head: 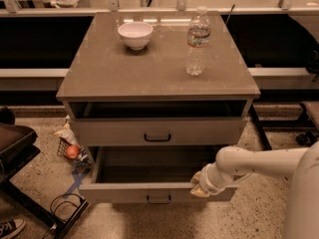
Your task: Open middle drawer
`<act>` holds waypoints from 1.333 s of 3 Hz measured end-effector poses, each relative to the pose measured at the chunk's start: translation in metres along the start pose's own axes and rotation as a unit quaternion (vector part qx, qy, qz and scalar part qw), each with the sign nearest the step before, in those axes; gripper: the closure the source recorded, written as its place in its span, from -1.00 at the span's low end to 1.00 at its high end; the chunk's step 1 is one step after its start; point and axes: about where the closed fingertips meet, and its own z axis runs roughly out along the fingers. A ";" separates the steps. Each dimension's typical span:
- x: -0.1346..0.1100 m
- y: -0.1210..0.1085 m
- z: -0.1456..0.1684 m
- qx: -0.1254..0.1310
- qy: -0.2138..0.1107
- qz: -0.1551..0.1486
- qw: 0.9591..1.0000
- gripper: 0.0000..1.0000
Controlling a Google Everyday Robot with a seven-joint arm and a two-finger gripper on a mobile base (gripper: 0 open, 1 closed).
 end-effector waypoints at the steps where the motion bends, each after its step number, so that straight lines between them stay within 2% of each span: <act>1: -0.001 0.000 -0.003 0.000 0.000 0.000 1.000 1.00; 2: -0.003 0.011 -0.003 -0.017 -0.007 -0.004 1.000 1.00; 3: -0.003 0.011 -0.004 -0.017 -0.007 -0.004 1.000 1.00; 4: -0.004 0.011 -0.005 -0.017 -0.007 -0.004 1.000 0.65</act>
Offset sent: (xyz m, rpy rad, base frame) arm -0.3615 0.0273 -0.0392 0.6510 0.9804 0.7016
